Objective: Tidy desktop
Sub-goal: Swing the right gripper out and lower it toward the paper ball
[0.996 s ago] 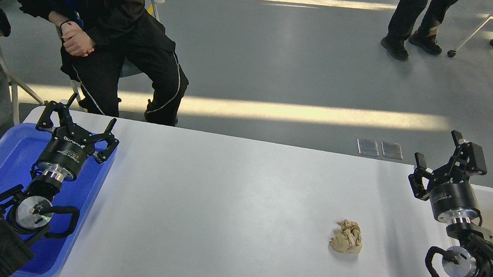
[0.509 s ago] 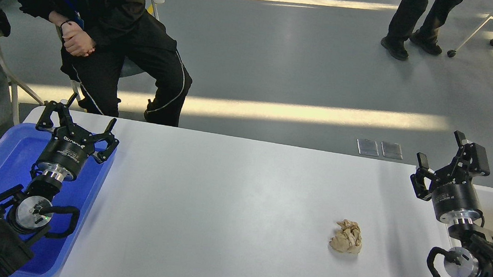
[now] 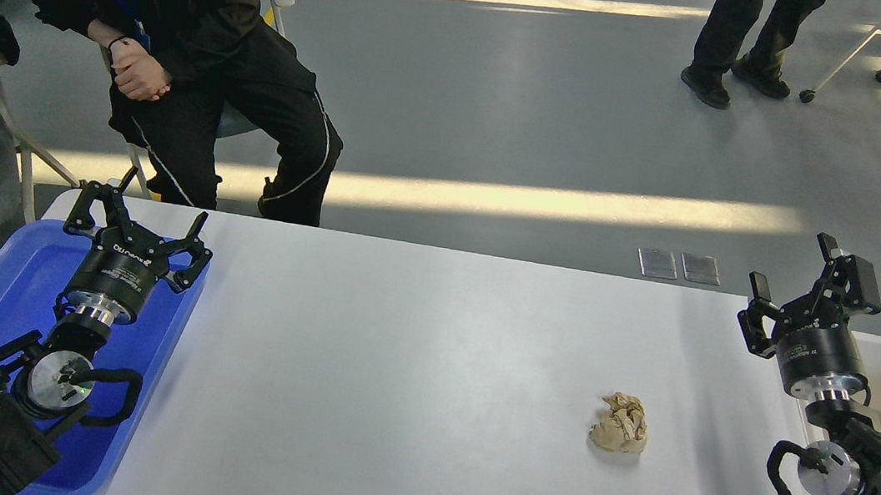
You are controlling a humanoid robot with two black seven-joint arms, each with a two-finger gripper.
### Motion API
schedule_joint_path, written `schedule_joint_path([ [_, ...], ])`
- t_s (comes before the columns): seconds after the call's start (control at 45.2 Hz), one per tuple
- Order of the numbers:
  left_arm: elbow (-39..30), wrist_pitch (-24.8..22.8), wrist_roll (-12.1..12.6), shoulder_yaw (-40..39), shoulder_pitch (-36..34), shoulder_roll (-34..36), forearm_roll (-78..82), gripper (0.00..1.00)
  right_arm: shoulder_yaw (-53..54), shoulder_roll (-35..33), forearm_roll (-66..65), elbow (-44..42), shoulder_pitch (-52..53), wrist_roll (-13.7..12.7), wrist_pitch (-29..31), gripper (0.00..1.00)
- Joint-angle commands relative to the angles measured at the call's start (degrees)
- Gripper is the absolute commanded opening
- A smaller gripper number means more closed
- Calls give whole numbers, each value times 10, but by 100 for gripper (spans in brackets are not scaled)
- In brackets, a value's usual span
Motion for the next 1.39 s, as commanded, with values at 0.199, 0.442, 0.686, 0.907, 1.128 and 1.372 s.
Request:
schedule_joint_path([
  [0.199,0,0,0,0,-1,0,1,100,0,-13,1,5,1,-6,3,100],
  [0.442,0,0,0,0,-1,0,1,100,0,-68,49,88,-2,-100,-5,100],
  [0.686,0,0,0,0,-1,0,1,100,-13,-176,54,167,-2,-179,51,100],
  [0.907,0,0,0,0,-1,0,1,100,-15,-262,-27,253,-2,-184,60,100],
  [1.128,0,0,0,0,-1,0,1,100,-36,-333,-151,340,7,-182,58,100],
  [1.372,0,0,0,0,-1,0,1,100,-183,-337,-259,383,92,-182,51,100],
])
